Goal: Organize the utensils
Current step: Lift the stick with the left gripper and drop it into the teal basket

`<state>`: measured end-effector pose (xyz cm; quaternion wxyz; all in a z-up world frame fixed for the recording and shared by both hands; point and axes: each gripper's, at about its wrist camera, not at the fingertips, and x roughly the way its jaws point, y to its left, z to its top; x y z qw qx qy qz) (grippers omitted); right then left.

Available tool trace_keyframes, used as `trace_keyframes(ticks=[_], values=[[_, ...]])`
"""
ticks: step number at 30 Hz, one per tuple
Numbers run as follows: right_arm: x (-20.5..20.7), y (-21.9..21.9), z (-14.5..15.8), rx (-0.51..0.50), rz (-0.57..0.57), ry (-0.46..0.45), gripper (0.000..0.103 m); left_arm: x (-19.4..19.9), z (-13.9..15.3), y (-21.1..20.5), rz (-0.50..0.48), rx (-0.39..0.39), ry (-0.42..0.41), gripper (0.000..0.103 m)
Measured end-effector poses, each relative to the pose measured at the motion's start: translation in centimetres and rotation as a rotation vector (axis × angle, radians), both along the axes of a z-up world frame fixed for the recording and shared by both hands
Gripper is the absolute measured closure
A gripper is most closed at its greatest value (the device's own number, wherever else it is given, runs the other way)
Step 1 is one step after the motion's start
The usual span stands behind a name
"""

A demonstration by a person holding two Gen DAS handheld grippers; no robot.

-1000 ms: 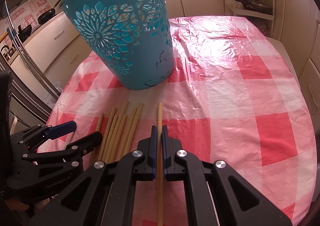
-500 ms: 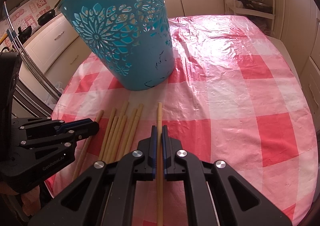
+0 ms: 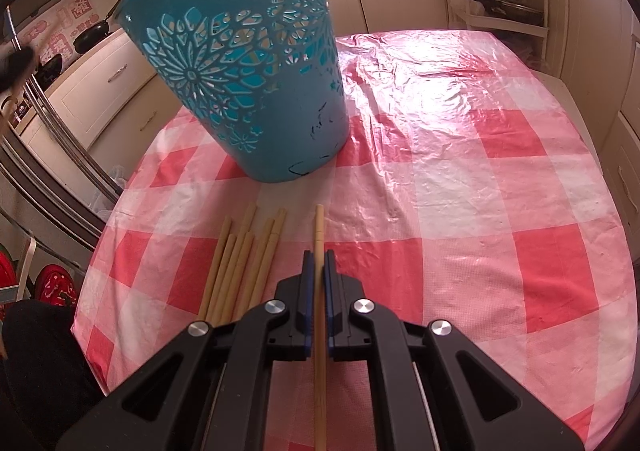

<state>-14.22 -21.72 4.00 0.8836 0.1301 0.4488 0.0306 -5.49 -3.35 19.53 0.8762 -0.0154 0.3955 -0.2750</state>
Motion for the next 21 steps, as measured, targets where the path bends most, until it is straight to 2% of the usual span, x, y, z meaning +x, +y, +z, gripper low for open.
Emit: trace_keyframes(ticks=[4, 9, 13, 17, 21], values=[[0.0, -0.1, 0.0, 0.008, -0.001, -0.001, 0.098, 2.5, 6.0, -1.0, 0.092, -0.099, -0.199, 0.098], [0.0, -0.1, 0.0, 0.014, 0.002, -0.002, 0.098, 6.1, 8.3, -3.6, 0.214, -0.164, -0.339, 0.098], [0.1, -0.3, 0.0, 0.03, 0.003, 0.002, 0.098, 8.7, 6.9, -6.4, 0.304, -0.122, -0.416, 0.098], [0.2, -0.6, 0.1, 0.044, 0.004, 0.006, 0.098, 10.7, 3.8, -8.0, 0.348, -0.082, -0.396, 0.098], [0.2, -0.6, 0.1, 0.047, 0.004, 0.006, 0.098, 11.3, 0.9, -8.0, 0.352, -0.053, -0.358, 0.097]])
